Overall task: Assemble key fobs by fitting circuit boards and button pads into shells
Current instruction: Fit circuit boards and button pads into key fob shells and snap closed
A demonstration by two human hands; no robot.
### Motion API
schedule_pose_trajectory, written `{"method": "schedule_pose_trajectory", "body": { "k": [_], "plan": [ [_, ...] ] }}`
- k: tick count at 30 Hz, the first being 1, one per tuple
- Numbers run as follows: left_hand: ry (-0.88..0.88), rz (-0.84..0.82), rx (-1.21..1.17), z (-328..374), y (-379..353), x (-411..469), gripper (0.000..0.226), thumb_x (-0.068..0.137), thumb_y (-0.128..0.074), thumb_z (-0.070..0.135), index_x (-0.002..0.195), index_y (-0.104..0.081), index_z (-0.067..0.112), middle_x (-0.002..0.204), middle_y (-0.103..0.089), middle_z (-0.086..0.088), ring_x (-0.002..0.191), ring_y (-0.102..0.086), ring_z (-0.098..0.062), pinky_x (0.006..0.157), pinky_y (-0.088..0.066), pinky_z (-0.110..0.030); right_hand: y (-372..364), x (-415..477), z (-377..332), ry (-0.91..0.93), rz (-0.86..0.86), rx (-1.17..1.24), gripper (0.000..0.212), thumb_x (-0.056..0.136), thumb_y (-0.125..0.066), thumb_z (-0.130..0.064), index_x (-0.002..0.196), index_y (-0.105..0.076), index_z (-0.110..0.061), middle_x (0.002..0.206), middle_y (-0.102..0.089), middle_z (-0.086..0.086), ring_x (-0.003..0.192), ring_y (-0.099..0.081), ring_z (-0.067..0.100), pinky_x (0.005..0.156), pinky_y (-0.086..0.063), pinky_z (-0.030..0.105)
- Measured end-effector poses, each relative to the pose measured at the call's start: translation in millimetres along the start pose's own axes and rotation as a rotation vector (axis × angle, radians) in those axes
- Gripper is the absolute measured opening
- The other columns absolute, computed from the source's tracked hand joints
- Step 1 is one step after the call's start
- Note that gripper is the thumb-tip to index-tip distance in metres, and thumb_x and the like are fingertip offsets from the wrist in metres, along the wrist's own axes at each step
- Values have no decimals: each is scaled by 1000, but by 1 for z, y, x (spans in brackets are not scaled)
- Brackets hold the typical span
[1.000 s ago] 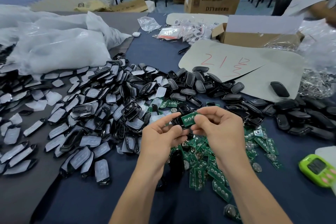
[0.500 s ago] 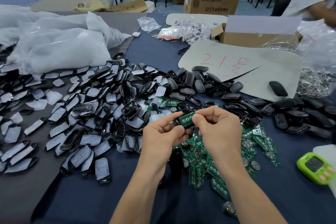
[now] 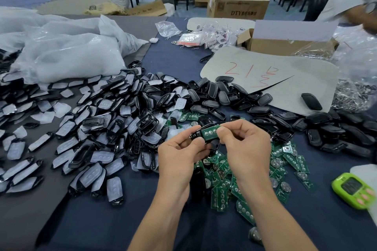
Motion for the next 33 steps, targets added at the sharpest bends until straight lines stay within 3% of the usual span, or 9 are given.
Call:
{"method": "schedule_pose_trajectory", "body": {
  "k": [6, 8, 11, 17, 20, 23, 28, 33],
  "plan": [
    [-25, -72, 47, -2, -1, -1, 36, 91, -66, -16, 119, -75, 5, 83, -68, -14, 76, -77, -24, 71, -62, -27, 2, 0, -1, -8, -106, 0, 19, 87, -78, -13, 78, -75, -30, 66, -73, -4, 54, -62, 6, 54, -47, 21],
    [-22, -65, 46, -2, 0, -1, 36, 90, -66, -17, 115, -77, 7, 88, -63, -17, 74, -76, -25, 72, -62, -28, 2, -1, -1, 2, -91, -40, 19, 86, -79, -14, 75, -74, -29, 67, -73, -6, 57, -65, 8, 54, -49, 20],
    [-10, -28, 19, -6, -2, -3, 35, 89, -67, -17, 105, -80, 11, 74, -65, -11, 70, -75, -23, 72, -63, -31, 0, -3, -3, 33, -43, -98, 21, 85, -80, -14, 71, -73, -29, 64, -71, -10, 55, -63, 4, 53, -48, 17],
    [-26, 25, 50, -9, -1, -3, 35, 87, -72, -12, 100, -84, 19, 68, -63, -5, 70, -73, -23, 72, -63, -31, 1, 0, -6, 23, -65, -176, 21, 84, -80, -17, 69, -72, -29, 67, -71, -16, 62, -66, 4, 61, -53, 24],
    [-29, 88, 25, -8, -2, -7, 27, 87, -74, -10, 97, -84, 13, 74, -74, -10, 70, -75, -27, 69, -63, -31, -2, -2, -9, 52, -60, -222, 23, 82, -81, -17, 66, -71, -30, 67, -70, -23, 65, -67, -1, 59, -51, 14],
    [-38, 141, 17, -5, -3, -8, 28, 84, -75, -13, 88, -85, 13, 78, -78, -15, 67, -75, -23, 64, -61, -26, -5, -4, -8, 76, -57, -262, 21, 81, -82, -20, 66, -72, -30, 68, -69, -27, 66, -67, -3, 60, -52, 14],
    [-81, 127, 54, 5, -2, -6, 35, 81, -78, -11, 84, -86, 23, 74, -78, -12, 66, -73, -19, 63, -60, -26, -9, -10, -7, 65, 4, -209, 21, 81, -82, -22, 67, -71, -33, 68, -69, -26, 65, -68, -1, 63, -53, 21],
    [-91, 94, 102, 6, -2, -8, 32, 84, -79, -6, 86, -86, 26, 77, -79, -12, 68, -75, -20, 64, -60, -25, -6, -11, -7, 74, 30, -144, 21, 82, -81, -19, 68, -71, -32, 67, -70, -22, 64, -67, 1, 60, -51, 15]
  ]
}}
Point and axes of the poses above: each hand's wrist, its own x-axis towards the middle knuckle, its own y-axis out of the back of the hand, z = x × y, the point moved 1 cm from there along x, towards the middle knuckle
